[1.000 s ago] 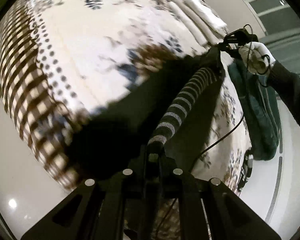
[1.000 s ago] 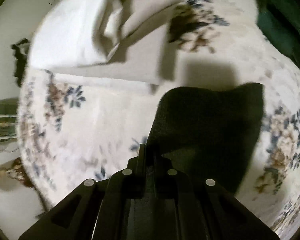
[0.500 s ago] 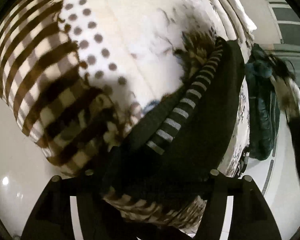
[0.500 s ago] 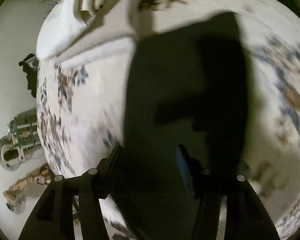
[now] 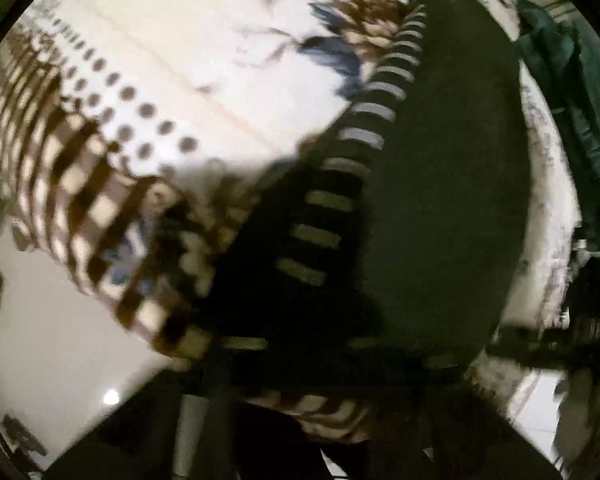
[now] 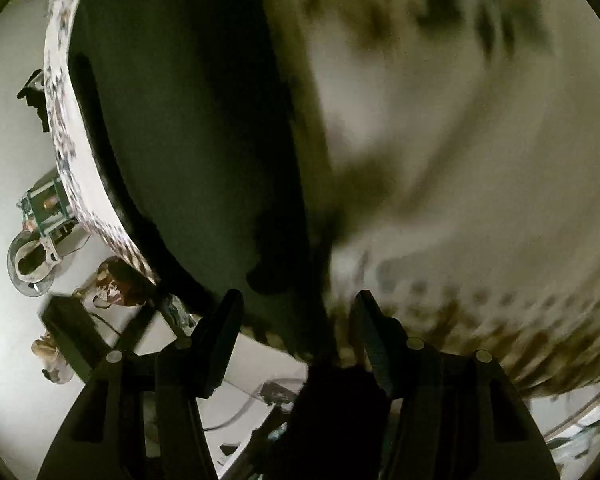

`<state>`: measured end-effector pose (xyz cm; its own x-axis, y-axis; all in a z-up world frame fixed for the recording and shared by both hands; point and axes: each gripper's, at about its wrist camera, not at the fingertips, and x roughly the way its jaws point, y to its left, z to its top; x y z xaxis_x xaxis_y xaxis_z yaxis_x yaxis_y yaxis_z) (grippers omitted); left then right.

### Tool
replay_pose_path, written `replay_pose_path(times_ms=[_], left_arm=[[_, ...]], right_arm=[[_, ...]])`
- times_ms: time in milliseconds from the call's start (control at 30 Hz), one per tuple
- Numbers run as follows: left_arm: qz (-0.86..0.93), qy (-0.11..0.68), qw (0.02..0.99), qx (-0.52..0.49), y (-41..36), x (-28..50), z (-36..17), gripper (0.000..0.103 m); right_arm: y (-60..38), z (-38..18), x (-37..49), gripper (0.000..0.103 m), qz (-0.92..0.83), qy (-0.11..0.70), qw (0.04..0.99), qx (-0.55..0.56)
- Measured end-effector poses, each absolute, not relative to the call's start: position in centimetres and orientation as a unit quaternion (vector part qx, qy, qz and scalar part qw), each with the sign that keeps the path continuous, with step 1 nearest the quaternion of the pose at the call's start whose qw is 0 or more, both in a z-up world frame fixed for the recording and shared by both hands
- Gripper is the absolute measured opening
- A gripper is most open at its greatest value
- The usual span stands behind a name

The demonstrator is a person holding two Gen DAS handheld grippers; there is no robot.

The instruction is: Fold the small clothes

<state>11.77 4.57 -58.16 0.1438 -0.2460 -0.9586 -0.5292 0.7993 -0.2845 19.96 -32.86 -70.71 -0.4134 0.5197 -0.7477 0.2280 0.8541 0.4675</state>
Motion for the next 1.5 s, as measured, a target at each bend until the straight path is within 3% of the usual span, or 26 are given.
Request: replay_pose_path(times_ms=[233, 333, 433, 467, 500, 533, 567, 600, 800, 900, 933, 1000, 1033, 1067, 1100, 1167, 1300, 1500], left_arm=[[0.11, 0.627, 0.71, -0.301, 9.0, 9.3, -57.1, 0.004], [0.065, 0.632, 0.687, -0.352, 10.0, 9.4, -57.9, 0.008], [0.03, 0.64, 0.68, -0.357, 10.5, 9.6, -58.6, 0.027], [0.015, 0.641, 0.68, -0.357, 10.3, 9.8, -58.9, 0.031], [0.002, 0.646, 0.678, -0.351, 9.9, 10.0, -59.2, 0.031], [-0.01, 0.648, 0.679, -0.346, 9.5, 10.2, -59.5, 0.03], [-0.016, 0.648, 0.683, -0.336, 9.1, 10.5, -59.6, 0.026], [-0.016, 0.65, 0.691, -0.315, 8.7, 10.6, -59.5, 0.003], [-0.013, 0.652, 0.69, -0.316, 11.2, 9.8, -60.2, 0.004], [-0.038, 0.659, 0.661, -0.356, 11.8, 10.1, -61.2, 0.009], [-0.036, 0.666, 0.654, -0.358, 12.2, 10.3, -60.8, 0.01], [-0.045, 0.663, 0.656, -0.359, 12.9, 10.9, -59.1, 0.024], [-0.045, 0.657, 0.662, -0.358, 13.2, 11.1, -58.1, 0.029], [-0.048, 0.644, 0.675, -0.358, 13.7, 11.7, -56.7, 0.04], [-0.053, 0.63, 0.687, -0.358, 14.0, 12.6, -55.6, 0.051], [-0.055, 0.609, 0.708, -0.354, 14.4, 14.3, -54.3, 0.058], [-0.075, 0.568, 0.743, -0.346, 14.7, 21.5, -54.2, 0.059], [-0.072, 0.58, 0.759, -0.288, 12.7, 30.4, -58.6, 0.059]], right_arm=[[-31.6, -72.4, 14.8, 0.056, 0.124, 0.829, 0.494, 0.231], [-31.3, -72.9, 13.7, 0.056, 0.104, 0.828, 0.501, 0.228], [-30.1, -73.2, 12.8, 0.056, 0.09, 0.818, 0.501, 0.269], [-30.0, -73.2, 12.5, 0.05, 0.084, 0.815, 0.502, 0.278], [-30.0, -73.3, 12.1, 0.038, 0.078, 0.809, 0.505, 0.29], [-30.0, -73.3, 11.7, 0.013, 0.074, 0.807, 0.506, 0.295], [-29.8, -73.4, 11.1, 0.013, 0.061, 0.806, 0.51, 0.295], [-29.4, -73.2, 10.6, 0.012, 0.05, 0.805, 0.515, 0.291], [-29.0, -71.5, 8.4, 0.01, 0.007, 0.805, 0.529, 0.269], [-27.3, -72.5, 9.2, 0.013, 0.013, 0.822, 0.523, 0.227], [-26.9, -72.5, 9.4, 0.019, 0.013, 0.825, 0.52, 0.223], [-27.0, -71.9, 10.5, 0.041, 0.023, 0.824, 0.514, 0.238], [-27.2, -71.0, 11.0, 0.061, 0.029, 0.815, 0.518, 0.258], [-27.6, -70.1, 11.6, 0.065, 0.032, 0.805, 0.527, 0.272], [-28.1, -69.1, 12.0, 0.065, 0.035, 0.794, 0.537, 0.281], [-28.9, -67.7, 13.6, 0.065, 0.039, 0.778, 0.556, 0.291], [-29.6, -66.0, 17.9, 0.065, 0.045, 0.745, 0.589, 0.309], [-30.1, -67.9, 24.4, 0.065, 0.045, 0.736, 0.609, 0.293]])
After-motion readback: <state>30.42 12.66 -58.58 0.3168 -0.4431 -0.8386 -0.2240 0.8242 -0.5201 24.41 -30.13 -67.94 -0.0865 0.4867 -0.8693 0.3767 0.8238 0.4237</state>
